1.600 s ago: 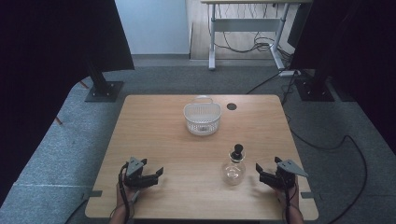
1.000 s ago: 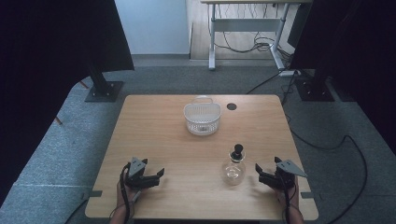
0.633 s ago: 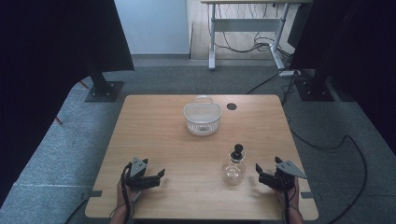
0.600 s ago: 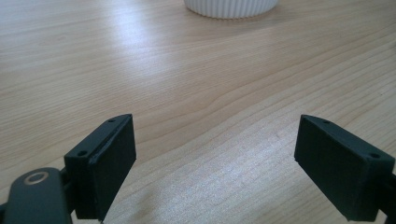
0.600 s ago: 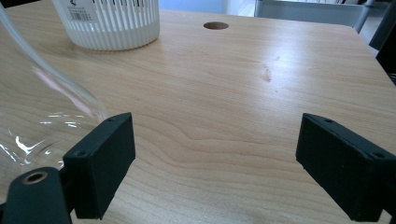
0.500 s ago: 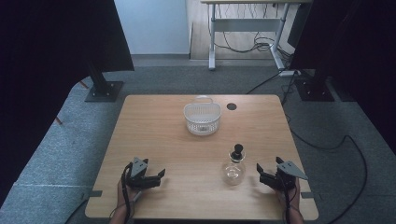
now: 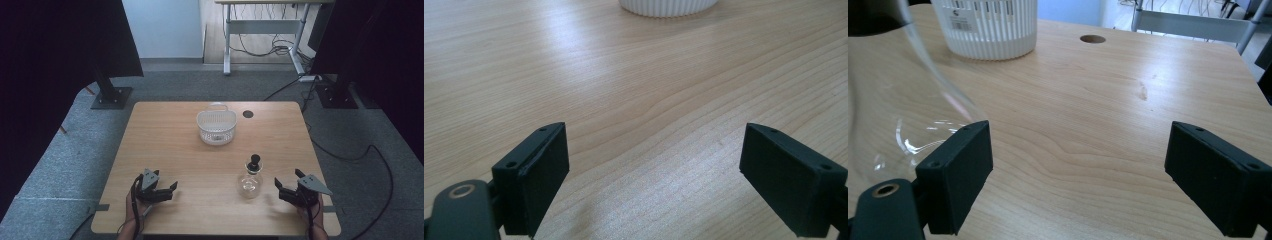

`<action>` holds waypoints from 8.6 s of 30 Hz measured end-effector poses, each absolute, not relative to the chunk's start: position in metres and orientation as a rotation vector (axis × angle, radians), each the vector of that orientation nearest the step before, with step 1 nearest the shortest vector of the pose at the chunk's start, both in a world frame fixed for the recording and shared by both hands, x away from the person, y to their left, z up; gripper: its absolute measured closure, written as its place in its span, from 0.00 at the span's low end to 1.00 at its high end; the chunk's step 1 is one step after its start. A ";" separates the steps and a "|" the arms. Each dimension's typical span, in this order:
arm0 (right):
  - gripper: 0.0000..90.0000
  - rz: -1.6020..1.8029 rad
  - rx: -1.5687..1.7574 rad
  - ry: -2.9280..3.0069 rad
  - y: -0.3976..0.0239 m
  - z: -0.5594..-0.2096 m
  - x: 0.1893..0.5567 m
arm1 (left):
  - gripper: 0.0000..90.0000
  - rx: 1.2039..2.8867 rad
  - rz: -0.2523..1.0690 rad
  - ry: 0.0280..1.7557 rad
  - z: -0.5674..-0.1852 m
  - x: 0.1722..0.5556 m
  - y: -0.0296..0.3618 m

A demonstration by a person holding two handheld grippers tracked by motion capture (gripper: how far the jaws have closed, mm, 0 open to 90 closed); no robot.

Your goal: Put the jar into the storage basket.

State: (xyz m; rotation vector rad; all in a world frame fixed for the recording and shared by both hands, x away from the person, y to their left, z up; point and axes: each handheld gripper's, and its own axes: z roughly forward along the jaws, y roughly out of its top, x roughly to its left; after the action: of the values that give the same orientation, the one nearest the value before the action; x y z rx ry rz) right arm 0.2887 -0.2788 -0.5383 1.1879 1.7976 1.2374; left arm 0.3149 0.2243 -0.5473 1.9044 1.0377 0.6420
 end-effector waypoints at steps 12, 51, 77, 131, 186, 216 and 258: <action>0.10 1.277 1.083 1.900 -0.264 -0.529 0.280 | 0.13 1.919 0.646 1.030 -0.547 0.316 0.223; 0.17 1.410 0.969 1.958 -0.207 -0.515 0.295 | 0.13 1.931 0.654 1.025 -0.547 0.317 0.224; 0.57 1.415 0.933 1.970 -0.186 -0.519 0.321 | 0.13 1.936 0.651 1.028 -0.548 0.320 0.226; 0.57 1.525 0.804 1.844 -0.196 -0.464 0.292 | 0.13 1.958 0.660 1.029 -0.548 0.320 0.223; 0.57 1.399 0.776 1.895 -0.109 -0.379 0.386 | 0.11 1.960 0.590 1.007 -0.548 0.324 0.228; 0.57 1.313 0.859 1.930 -0.081 -0.382 0.457 | 0.11 1.979 0.580 0.992 -0.548 0.325 0.227; 0.57 1.176 0.960 1.935 -0.052 -0.411 0.523 | 0.11 1.995 0.575 0.980 -0.548 0.326 0.227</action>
State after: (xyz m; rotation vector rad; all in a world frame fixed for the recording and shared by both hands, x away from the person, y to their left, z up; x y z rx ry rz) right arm 0.5226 -0.0519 -0.4110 0.9600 1.9345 1.1758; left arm 0.3259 0.2266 -0.5482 1.9953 0.9795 0.5752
